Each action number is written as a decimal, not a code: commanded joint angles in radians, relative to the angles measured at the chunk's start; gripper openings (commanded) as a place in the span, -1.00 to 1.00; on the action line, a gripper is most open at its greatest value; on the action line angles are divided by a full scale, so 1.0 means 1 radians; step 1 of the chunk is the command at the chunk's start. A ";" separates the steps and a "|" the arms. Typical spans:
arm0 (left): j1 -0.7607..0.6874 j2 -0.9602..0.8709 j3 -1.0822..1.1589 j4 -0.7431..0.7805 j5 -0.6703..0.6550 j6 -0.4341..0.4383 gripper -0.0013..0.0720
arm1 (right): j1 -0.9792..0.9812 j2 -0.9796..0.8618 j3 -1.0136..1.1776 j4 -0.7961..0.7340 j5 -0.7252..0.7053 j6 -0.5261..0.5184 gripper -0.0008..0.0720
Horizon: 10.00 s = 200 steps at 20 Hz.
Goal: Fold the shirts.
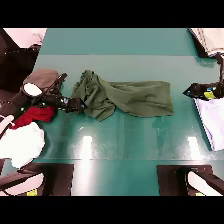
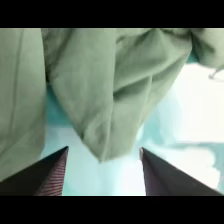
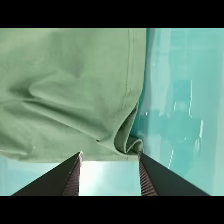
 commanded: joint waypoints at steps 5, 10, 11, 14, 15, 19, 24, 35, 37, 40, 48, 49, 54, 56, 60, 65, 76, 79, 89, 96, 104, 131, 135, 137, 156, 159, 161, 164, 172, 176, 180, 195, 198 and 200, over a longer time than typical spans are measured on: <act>-0.008 -0.039 -0.032 -0.067 0.187 -0.002 0.07 | 0.000 0.025 -0.017 0.000 0.011 0.000 0.15; -0.005 -0.036 0.002 -0.071 0.183 0.029 -0.89 | -0.074 0.025 -0.026 -0.003 0.101 -0.032 0.15; -0.005 -0.036 0.029 -0.061 0.153 0.036 -0.89 | -0.103 0.025 -0.047 -0.001 0.107 -0.054 0.15; -0.005 -0.036 0.124 -0.054 0.060 0.051 -0.89 | -0.189 0.005 -0.182 0.021 0.101 -0.146 0.18; -0.005 -0.036 0.151 -0.055 0.043 0.051 -0.89 | -0.213 -0.025 -0.227 0.082 0.101 -0.221 0.29; -0.005 -0.036 0.180 -0.056 0.019 0.050 -0.89 | -0.240 -0.177 -0.272 0.263 0.069 -0.446 0.29; -0.005 -0.036 0.180 -0.056 0.009 0.046 -0.89 | -0.238 -0.336 -0.157 0.287 0.059 -0.491 0.28; -0.005 -0.036 0.180 -0.056 0.005 0.047 -0.89 | -0.100 -0.410 -0.122 0.240 0.078 -0.522 0.05; -0.005 -0.036 0.180 -0.056 -0.007 0.047 -0.89 | -0.100 -0.403 -0.122 0.219 0.105 -0.522 -0.93; -0.004 -0.034 0.243 0.012 -0.058 0.029 -0.89 | -0.120 -0.316 -0.122 0.251 0.159 -0.510 -0.93; -0.005 0.171 0.812 0.206 -0.115 -0.012 -0.89 | -0.204 0.108 0.211 0.340 0.000 -0.301 -0.93; -0.005 0.194 0.899 0.206 -0.115 -0.011 -0.89 | -0.201 0.143 0.276 0.340 -0.045 -0.298 -0.93; -0.005 0.256 1.274 0.208 -0.110 -0.042 -0.89 | -0.221 0.290 0.546 0.337 -0.173 -0.278 -0.93; -0.005 0.294 1.329 0.207 -0.062 -0.092 -0.89 | -0.254 0.326 0.627 0.336 -0.158 -0.277 -0.93; -0.005 0.393 1.330 0.155 0.033 -0.115 -0.89 | -0.365 0.349 0.786 0.331 -0.091 -0.242 -0.93; -0.005 0.395 1.260 0.147 -0.054 -0.115 -0.89 | -0.450 0.209 0.985 0.335 0.141 -0.124 -0.94; -0.005 -0.158 0.811 0.192 -0.216 -0.100 -0.89 | -0.111 -0.313 0.544 0.092 0.374 -0.039 -0.93; -0.005 -0.334 0.811 0.193 -0.106 0.002 -0.89 | -0.078 -0.467 0.530 0.095 0.247 -0.039 -0.93; 0.063 -0.412 0.883 0.229 0.046 0.099 -0.89 | -0.080 -0.618 0.711 0.053 0.113 -0.052 -0.94; 0.123 -0.413 0.723 0.230 -0.232 0.182 -0.89 | -0.032 -0.508 0.353 -0.008 0.009 -0.052 -0.94; 0.122 -0.409 0.590 0.309 -0.228 0.041 -0.80 | 0.021 -0.498 0.229 0.001 0.006 -0.051 0.23; 0.037 0.280 -0.428 0.196 -0.154 -0.125 0.48 | -0.008 -0.164 0.257 -0.001 0.059 -0.052 0.25; -0.014 0.275 -0.427 0.183 -0.093 -0.172 0.44 | -0.008 -0.164 0.257 -0.001 0.084 -0.052 0.25; -0.014 0.275 -0.426 0.163 -0.091 -0.171 -0.83 | -0.008 -0.164 0.257 -0.008 0.127 -0.052 0.25; -0.014 0.280 -0.235 0.142 -0.138 -0.107 -0.89 | -0.460 0.070 -0.588 0.113 0.120 -0.168 0.19; -0.014 0.280 -0.235 0.142 -0.137 -0.106 -0.89 | -0.459 0.035 -0.587 0.140 0.127 -0.169 0.01; -0.014 0.280 -0.235 0.142 -0.138 -0.106 -0.89 | -0.429 0.003 -0.585 0.138 0.123 -0.169 -0.15; -0.014 0.280 -0.235 0.144 -0.143 -0.090 -0.89 | -0.363 0.003 -0.585 0.119 0.104 -0.169 -0.71; -0.014 0.446 -0.236 0.181 -0.343 -0.144 -0.89 | -0.383 0.334 -0.528 -0.146 0.367 -0.145 -0.93; -0.014 0.562 -0.158 0.180 -0.378 -0.203 -0.89 | -0.416 0.439 -0.387 -0.122 0.383 -0.106 -0.94; -0.014 0.455 -0.005 0.181 -0.229 -0.158 -0.89 | -0.309 0.307 -0.229 -0.052 0.312 -0.093 -0.94; -0.014 -0.195 0.390 0.180 0.180 -0.055 -0.89 | -0.064 -0.425 0.282 -0.044 0.029 0.040 -0.93; -0.014 -0.199 0.391 0.179 0.226 -0.071 0.51 | -0.077 -0.497 0.357 0.089 -0.065 0.041 0.07; -0.010 -0.198 0.416 0.180 0.206 -0.088 0.70 | -0.104 -0.525 0.406 0.223 -0.099 0.030 0.56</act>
